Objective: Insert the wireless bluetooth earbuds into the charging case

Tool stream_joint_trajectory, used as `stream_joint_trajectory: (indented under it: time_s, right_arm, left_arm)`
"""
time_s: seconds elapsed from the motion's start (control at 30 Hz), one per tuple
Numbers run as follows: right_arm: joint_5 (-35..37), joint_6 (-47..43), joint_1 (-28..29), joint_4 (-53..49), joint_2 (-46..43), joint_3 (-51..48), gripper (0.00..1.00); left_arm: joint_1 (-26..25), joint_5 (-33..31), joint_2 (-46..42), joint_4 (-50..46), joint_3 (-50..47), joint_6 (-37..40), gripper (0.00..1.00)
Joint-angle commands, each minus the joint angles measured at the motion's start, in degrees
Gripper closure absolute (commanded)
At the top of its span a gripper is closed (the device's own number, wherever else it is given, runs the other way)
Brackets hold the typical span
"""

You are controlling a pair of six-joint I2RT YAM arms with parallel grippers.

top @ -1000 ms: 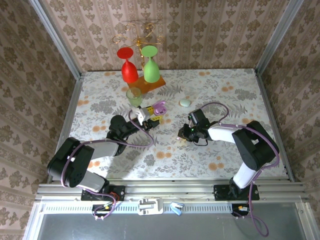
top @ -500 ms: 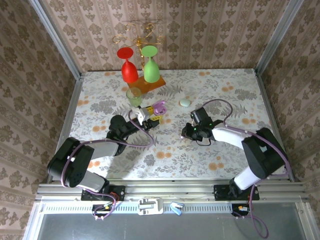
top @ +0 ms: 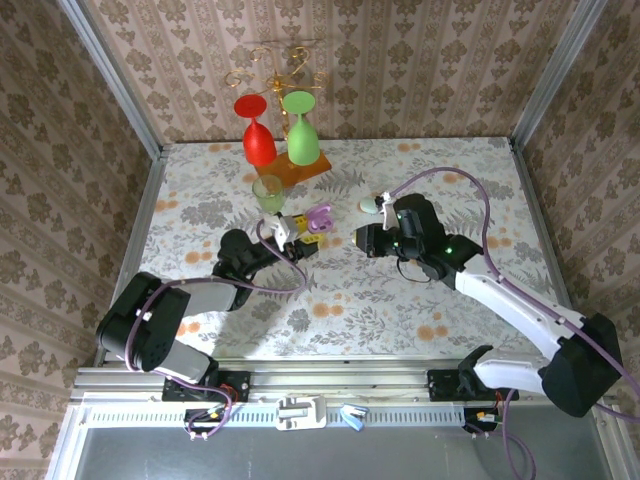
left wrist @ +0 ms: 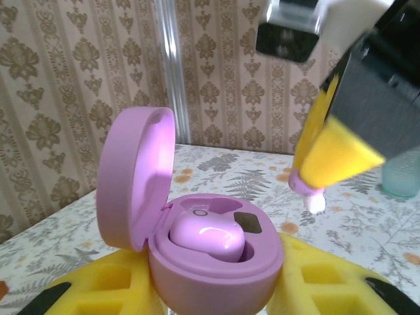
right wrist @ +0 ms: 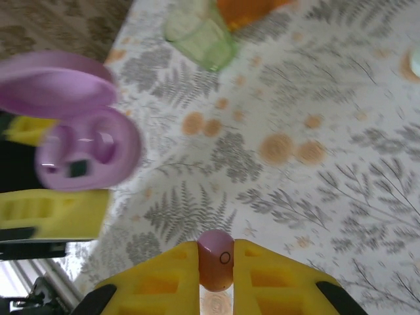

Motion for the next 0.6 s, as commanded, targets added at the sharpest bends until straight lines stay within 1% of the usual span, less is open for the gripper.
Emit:
stream_joint_trajectory:
  time_s: [0.0, 0.1, 0.27, 0.57]
  right_arm:
    - [-0.6, -5.5, 1.1, 3.1, -1.0, 1.1, 0.86]
    - [-1.4, -7.6, 2.2, 6.3, -1.3, 1.1, 0.86]
    - [-2.7, -9.8, 3.1, 7.3, -0.8, 2.5, 0.86]
    - [-3.6, -12.8, 4.6, 5.4, 2.7, 5.5, 0.86]
  left_arm:
    - [0.0, 4.4, 0.5, 2.0, -0.8, -2.1, 0.74]
    - [0.0, 5.8, 0.3, 1.9, -1.1, -2.8, 0.74]
    - [-0.1, 8.0, -0.5, -0.5, -0.9, -3.3, 0.74]
    - [-0.3, 11.2, -0.6, -2.2, 0.1, -4.1, 0.74]
